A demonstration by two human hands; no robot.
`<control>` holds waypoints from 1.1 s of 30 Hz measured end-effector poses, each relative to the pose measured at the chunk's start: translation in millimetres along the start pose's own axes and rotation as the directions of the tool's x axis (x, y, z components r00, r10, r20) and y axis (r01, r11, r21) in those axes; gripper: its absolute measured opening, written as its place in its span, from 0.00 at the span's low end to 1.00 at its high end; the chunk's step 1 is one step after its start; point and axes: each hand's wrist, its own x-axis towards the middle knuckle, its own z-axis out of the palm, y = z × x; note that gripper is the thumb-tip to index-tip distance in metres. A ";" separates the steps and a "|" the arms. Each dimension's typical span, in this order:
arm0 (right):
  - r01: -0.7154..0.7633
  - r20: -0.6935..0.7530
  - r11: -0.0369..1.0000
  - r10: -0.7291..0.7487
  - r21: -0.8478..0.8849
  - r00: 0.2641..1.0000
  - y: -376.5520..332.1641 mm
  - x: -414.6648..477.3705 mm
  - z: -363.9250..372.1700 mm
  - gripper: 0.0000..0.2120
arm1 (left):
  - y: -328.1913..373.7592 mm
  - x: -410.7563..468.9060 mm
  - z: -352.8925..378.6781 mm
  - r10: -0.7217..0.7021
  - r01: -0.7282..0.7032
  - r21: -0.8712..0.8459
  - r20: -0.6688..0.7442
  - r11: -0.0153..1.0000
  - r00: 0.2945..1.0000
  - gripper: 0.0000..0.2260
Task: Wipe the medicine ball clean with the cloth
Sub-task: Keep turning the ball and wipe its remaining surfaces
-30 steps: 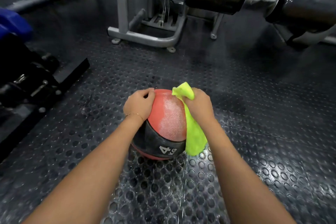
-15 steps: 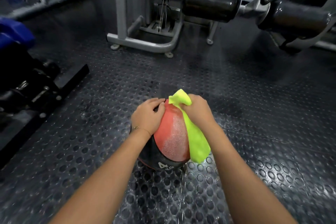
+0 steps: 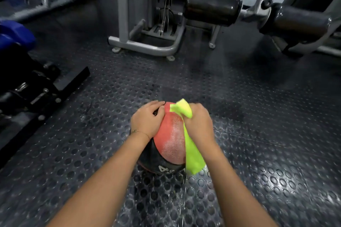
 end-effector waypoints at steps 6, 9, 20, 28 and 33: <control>0.060 -0.110 0.998 -0.062 -0.020 0.992 11.1 -46.2 7.3 0.13 | 7.7 16.1 -3.5 -0.126 0.127 -0.019 0.025 0.992 0.992 0.14; 0.030 -0.172 0.998 -0.021 0.048 0.985 17.0 -102.1 18.9 0.19 | 8.1 14.5 -2.1 -0.083 0.083 -0.012 0.040 0.996 0.996 0.14; 0.093 0.108 0.992 -0.084 -0.079 0.991 4.0 9.7 -9.0 0.08 | 10.5 -0.3 2.1 -0.075 0.075 0.036 -0.004 0.997 0.997 0.16; 0.217 0.131 0.973 -0.207 -0.072 0.970 -0.7 -19.3 -19.8 0.09 | 6.7 -2.3 -1.7 -0.012 0.011 0.046 0.026 0.999 1.000 0.16; 0.183 0.139 0.938 -0.147 -0.294 0.979 -14.9 34.4 -0.4 0.07 | 14.6 -6.8 -0.3 -0.065 0.066 0.078 -0.019 0.995 0.998 0.16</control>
